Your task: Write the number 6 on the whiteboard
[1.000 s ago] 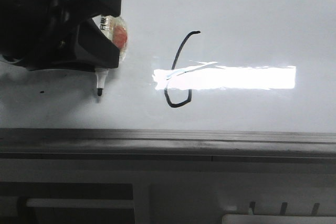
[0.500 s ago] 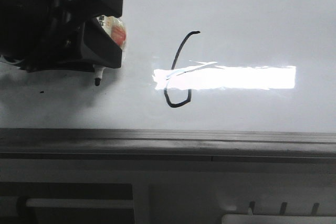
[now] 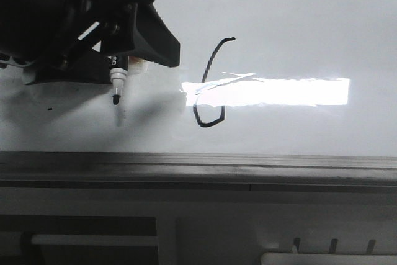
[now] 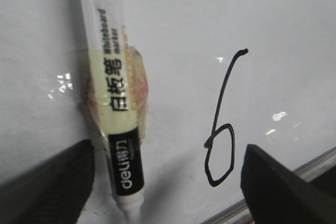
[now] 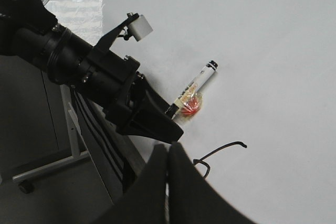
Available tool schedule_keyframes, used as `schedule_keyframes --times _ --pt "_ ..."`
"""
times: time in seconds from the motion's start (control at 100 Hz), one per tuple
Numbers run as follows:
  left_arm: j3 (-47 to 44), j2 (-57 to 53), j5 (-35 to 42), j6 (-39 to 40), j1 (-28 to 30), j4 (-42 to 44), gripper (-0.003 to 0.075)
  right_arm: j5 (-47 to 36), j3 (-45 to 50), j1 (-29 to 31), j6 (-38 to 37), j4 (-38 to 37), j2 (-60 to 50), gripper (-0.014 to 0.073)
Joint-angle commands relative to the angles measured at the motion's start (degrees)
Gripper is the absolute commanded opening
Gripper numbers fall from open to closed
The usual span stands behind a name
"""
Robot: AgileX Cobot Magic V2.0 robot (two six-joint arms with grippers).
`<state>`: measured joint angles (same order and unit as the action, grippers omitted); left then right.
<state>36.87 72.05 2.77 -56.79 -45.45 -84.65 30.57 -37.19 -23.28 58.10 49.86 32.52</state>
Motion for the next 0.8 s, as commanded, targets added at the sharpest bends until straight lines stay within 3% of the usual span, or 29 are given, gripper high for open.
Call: schedule_keyframes --times 0.0,0.2,0.29,0.41,0.52,0.65,0.79 --pt "0.56 -0.59 10.00 0.28 0.99 -0.34 0.0628 -2.37 -1.23 0.27 -0.06 2.24 0.06 -0.0066" --pt "0.58 -10.65 5.82 -0.47 0.99 5.45 0.0625 -1.09 -1.10 0.27 -0.06 1.55 -2.73 -0.0066" --pt "0.08 -17.03 0.26 -0.45 0.99 9.29 0.0583 -0.41 -0.42 0.27 -0.06 -0.77 -6.02 -0.0066" --pt "-1.84 -25.85 -8.25 -0.45 0.99 17.21 0.0445 1.16 2.17 0.27 -1.20 -7.92 -11.46 -0.0066" --pt "-4.73 -33.47 -15.66 -0.45 0.99 22.93 0.0246 1.03 6.09 0.27 -6.96 -11.78 -17.51 -0.0066" --pt "-8.78 -41.87 -19.78 -0.45 0.99 24.56 -0.0015 0.90 10.32 0.27 -7.82 -12.64 -24.07 -0.0066" --pt "-11.31 -47.90 -20.84 -0.45 0.99 24.33 -0.0019 1.27 11.40 0.27 -7.82 -12.64 -28.21 -0.0066"
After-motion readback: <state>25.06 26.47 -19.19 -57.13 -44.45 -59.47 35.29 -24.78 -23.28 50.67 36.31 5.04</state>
